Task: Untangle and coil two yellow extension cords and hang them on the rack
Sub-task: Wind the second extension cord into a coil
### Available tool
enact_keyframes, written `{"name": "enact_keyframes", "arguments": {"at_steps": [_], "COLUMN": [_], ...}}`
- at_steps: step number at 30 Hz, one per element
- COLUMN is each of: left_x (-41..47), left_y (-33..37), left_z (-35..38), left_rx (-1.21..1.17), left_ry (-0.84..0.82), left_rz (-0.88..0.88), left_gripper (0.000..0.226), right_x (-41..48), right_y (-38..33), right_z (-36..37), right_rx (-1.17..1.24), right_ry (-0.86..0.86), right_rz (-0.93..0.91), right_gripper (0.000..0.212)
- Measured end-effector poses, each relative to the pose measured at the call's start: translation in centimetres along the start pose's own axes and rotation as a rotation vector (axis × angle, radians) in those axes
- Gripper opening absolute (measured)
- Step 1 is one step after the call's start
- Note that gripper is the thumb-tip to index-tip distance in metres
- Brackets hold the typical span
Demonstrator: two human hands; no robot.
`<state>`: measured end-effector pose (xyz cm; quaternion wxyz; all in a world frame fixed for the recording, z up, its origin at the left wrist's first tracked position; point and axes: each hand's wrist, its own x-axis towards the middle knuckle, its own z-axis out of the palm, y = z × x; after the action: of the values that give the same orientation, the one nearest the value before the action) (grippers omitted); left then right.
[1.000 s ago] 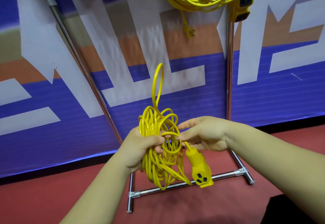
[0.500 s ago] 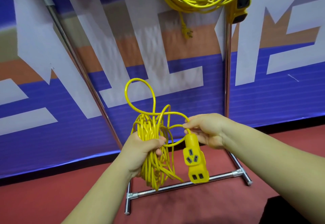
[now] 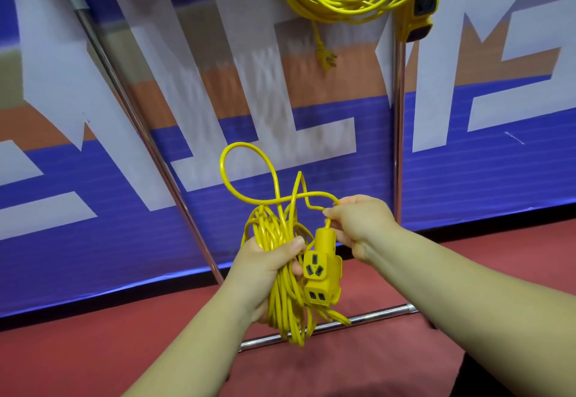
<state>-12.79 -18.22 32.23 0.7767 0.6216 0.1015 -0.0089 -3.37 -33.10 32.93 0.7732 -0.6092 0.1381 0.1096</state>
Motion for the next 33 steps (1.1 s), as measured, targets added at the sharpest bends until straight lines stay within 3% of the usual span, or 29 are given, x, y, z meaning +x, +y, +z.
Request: {"name": "enact_keyframes", "arguments": {"at_steps": [6,12,17,22,25,28,30,33], "left_x": [0.4,1.1,0.8,0.7,0.6,0.6,0.6,1.0], "left_y": [-0.2,-0.1,0.0,0.1,0.3,1.0,1.7,2.2], "left_z": [0.5,0.2,0.5,0.5,0.2,-0.2,-0.6,-1.5], "left_rx": [0.157,0.316,0.363,0.393,0.306,0.145,0.053,-0.014], "left_ry": [0.055,0.118,0.066,0.046,0.006,0.015,0.011,-0.035], "left_rz": [0.08,0.156,0.134,0.13,0.093,0.068,0.07,0.076], "left_gripper": [0.01,0.033,0.017,0.02,0.021,0.021,0.018,0.026], "right_x": [-0.8,-1.9,-2.5,-2.3,-2.6,-3.0,-3.6,-4.3], "right_y": [0.4,-0.3,-0.7,-0.8,-1.1,-1.1,-1.0,-0.8], "right_z": [0.4,0.5,0.6,0.5,-0.1,-1.4,-2.2,-2.6], "right_rx": [-0.038,-0.005,0.053,0.037,0.018,-0.25,-0.381,-0.419], "right_ry": [-0.039,-0.117,-0.174,-0.228,-0.344,-0.468,-0.629,-0.842], "right_rz": [-0.004,0.02,0.056,0.054,-0.033,-0.143,-0.042,0.066], "right_gripper": [0.021,0.02,0.018,0.018,0.017,0.046,0.061,0.054]}}
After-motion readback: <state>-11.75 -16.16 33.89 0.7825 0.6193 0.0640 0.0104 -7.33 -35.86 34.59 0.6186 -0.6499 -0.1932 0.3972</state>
